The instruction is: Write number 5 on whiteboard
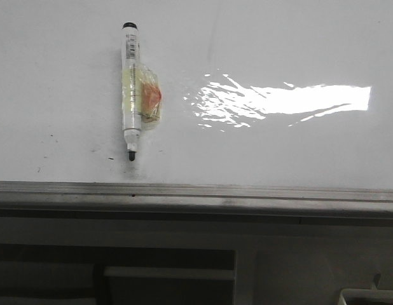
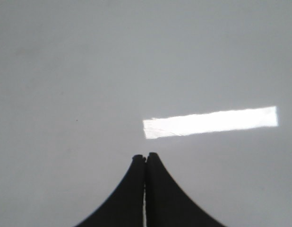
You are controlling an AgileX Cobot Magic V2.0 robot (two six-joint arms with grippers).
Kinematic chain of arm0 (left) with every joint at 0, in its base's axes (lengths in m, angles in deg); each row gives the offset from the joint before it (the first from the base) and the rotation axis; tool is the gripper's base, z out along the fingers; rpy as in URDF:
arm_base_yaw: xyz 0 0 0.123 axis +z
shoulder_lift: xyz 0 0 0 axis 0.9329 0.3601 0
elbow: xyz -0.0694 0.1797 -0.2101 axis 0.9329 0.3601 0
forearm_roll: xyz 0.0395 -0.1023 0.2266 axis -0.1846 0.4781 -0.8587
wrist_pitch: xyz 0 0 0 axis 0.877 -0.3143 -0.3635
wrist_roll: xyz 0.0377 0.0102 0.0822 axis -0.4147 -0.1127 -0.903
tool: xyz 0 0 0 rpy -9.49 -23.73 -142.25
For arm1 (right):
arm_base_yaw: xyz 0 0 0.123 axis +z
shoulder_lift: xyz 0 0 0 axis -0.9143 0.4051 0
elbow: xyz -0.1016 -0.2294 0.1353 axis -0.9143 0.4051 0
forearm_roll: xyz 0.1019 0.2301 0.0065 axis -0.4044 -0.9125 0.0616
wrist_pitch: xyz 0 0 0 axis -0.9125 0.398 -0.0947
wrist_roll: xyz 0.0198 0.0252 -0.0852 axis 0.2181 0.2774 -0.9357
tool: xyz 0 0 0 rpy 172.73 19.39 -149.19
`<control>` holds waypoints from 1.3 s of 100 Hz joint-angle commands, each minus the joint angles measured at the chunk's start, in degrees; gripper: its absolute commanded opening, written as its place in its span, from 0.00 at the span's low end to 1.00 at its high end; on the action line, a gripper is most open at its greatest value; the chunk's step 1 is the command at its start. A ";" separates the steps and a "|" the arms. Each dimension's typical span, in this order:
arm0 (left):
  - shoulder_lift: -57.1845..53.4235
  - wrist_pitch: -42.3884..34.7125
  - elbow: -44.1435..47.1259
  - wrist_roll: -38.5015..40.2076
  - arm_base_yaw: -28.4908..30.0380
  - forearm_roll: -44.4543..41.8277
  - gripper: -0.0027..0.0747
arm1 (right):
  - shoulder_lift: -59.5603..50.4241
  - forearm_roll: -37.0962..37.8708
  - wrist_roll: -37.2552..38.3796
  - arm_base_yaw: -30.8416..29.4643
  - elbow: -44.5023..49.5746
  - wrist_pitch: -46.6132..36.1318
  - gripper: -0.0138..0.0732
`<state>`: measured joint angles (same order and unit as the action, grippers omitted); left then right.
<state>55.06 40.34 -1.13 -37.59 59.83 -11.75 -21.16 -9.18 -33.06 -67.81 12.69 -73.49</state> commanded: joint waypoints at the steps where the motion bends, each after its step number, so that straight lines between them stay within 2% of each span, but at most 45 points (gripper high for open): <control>1: -1.53 -5.76 1.40 0.37 0.21 10.25 0.01 | -0.89 -9.32 -0.17 -0.24 1.06 -4.24 0.09; 14: -1.53 -4.74 0.91 0.37 0.08 17.68 0.01 | -0.89 -12.79 -0.04 -0.24 0.01 -2.83 0.09; 23: -1.40 0.17 -0.71 -0.38 -0.45 14.71 0.01 | -0.89 -12.12 -0.04 -0.24 -3.56 2.58 0.09; 40: 2.51 7.85 -7.03 -1.89 -0.64 6.15 0.01 | 1.72 -5.79 -0.04 1.00 -11.80 16.22 0.09; 50: 7.69 8.08 -10.82 -4.48 -0.68 4.90 0.01 | 5.09 -5.79 -4.47 2.16 -15.21 20.35 0.09; 61: 14.06 10.35 -15.28 -11.47 -0.68 4.82 0.02 | 9.54 -5.79 -8.94 3.21 -18.69 23.77 0.12; 68: 18.98 14.46 -18.29 -17.00 -0.68 4.82 0.11 | 12.08 -5.79 -10.32 3.93 -20.67 24.99 0.22; 71: 21.61 16.31 -19.45 -18.77 -0.68 4.82 0.18 | 13.02 -5.79 -11.09 4.25 -21.40 25.33 0.27; 81: 28.98 22.17 -23.28 -20.53 -0.68 5.04 0.49 | 16.37 -5.79 -11.41 5.74 -23.58 25.68 0.48; 88: 33.57 24.94 -25.61 -20.63 -0.95 6.28 0.61 | 18.15 -6.06 -11.41 6.83 -24.75 25.84 0.56; 94: 36.57 25.65 -27.22 -21.07 -2.28 8.21 0.61 | 19.62 -6.06 -11.41 8.14 -25.69 25.79 0.60; 111: 43.36 25.09 -30.35 -26.56 -9.91 13.44 0.57 | 22.38 -6.06 -11.41 11.64 -26.07 25.41 0.59; 130: 48.74 15.55 -31.08 -26.56 -21.91 15.48 0.57 | 23.68 -6.06 -11.41 13.87 -26.07 25.32 0.59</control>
<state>101.64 62.97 -30.00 -63.80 42.73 0.23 1.48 -15.45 -43.63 -54.64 -11.26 -43.99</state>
